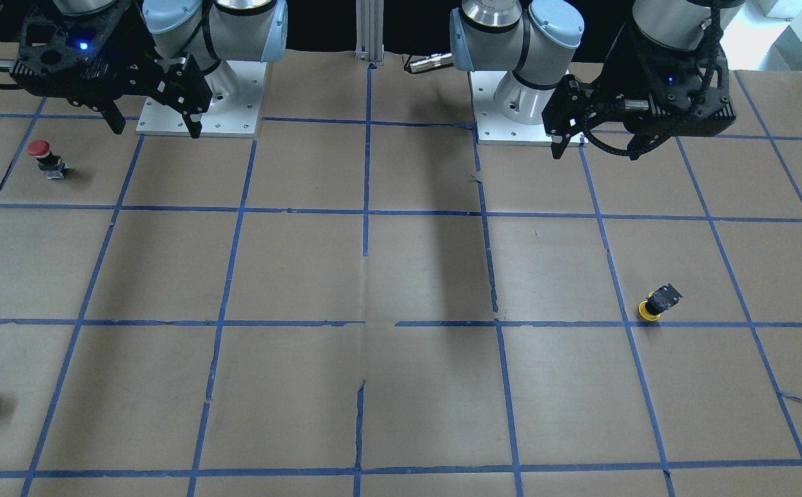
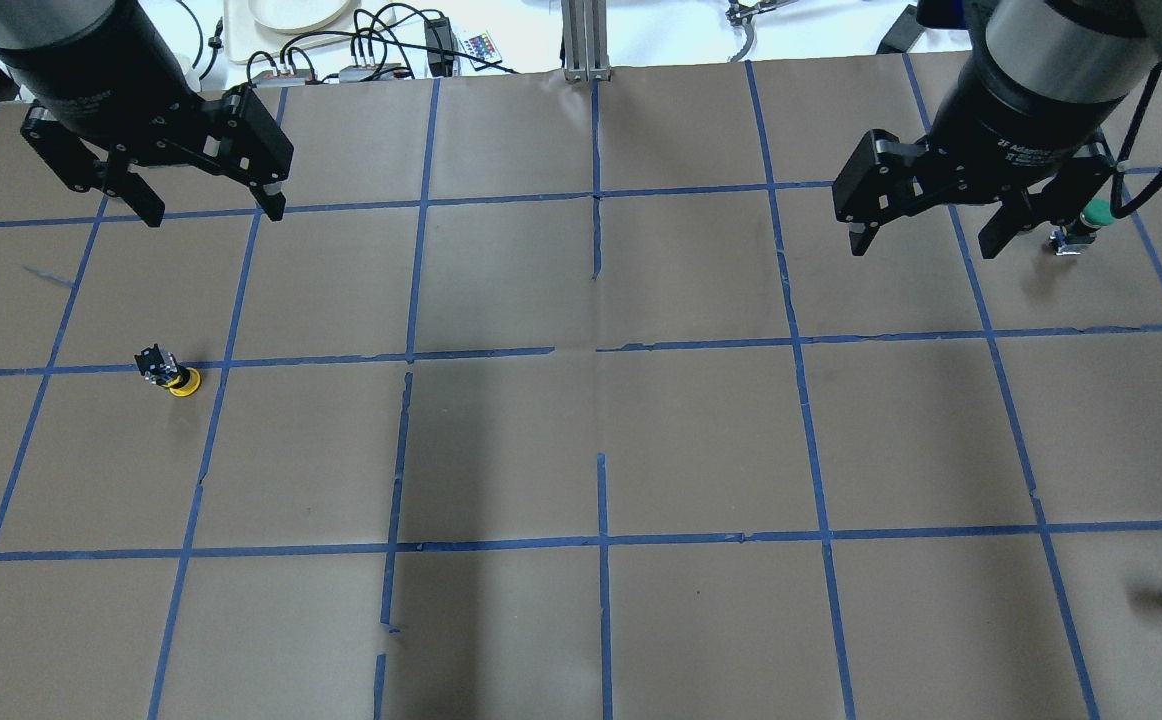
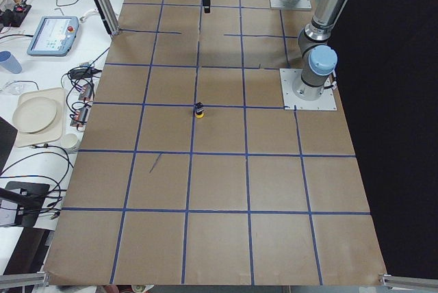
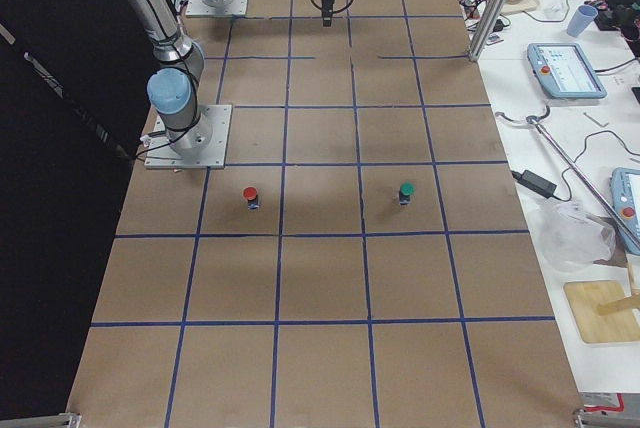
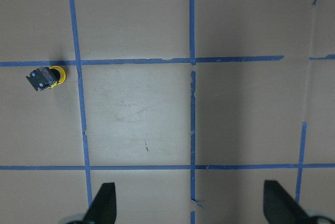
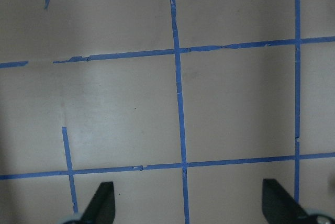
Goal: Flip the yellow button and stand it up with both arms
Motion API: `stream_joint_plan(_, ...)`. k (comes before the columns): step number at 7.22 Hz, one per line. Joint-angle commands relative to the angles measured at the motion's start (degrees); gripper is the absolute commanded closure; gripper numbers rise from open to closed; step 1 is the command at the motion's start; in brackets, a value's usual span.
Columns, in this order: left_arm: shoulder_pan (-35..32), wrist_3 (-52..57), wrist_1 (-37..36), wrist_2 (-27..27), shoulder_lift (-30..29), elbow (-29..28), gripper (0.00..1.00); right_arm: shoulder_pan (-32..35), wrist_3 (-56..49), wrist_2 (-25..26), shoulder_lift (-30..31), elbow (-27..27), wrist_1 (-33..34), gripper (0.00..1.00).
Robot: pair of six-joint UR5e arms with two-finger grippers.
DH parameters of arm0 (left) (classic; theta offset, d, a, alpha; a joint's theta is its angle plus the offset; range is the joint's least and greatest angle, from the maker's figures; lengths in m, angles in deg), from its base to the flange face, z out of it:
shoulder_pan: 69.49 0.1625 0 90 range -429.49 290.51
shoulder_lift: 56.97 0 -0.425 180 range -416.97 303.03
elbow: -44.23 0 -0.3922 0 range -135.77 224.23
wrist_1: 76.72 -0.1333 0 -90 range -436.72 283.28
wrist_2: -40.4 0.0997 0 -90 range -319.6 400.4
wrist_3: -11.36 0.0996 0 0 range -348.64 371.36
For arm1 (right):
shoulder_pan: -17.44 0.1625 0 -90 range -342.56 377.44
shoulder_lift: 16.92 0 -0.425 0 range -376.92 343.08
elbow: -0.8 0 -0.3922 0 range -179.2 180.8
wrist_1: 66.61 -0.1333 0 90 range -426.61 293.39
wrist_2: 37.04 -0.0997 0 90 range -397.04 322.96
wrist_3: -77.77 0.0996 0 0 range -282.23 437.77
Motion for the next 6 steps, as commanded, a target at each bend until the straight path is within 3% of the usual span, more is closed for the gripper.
stream_joint_plan(1, 0.1, 0.2, -0.2, -0.2, 0.0, -0.1, 0.01, 0.0, -0.3, 0.2, 0.0, 0.0, -0.2, 0.0)
stream_joint_plan(4, 0.6, 1.8, -0.9, 0.4, -0.7, 0.1, 0.01, 0.1, 0.1, 0.4, -0.1, -0.1, -0.5, 0.0)
stream_joint_plan(6, 3.1, 11.2, -0.8, 0.5, -1.4, 0.1, 0.01, 0.2, 0.6, 0.3, -0.1, -0.2, -0.6, 0.0)
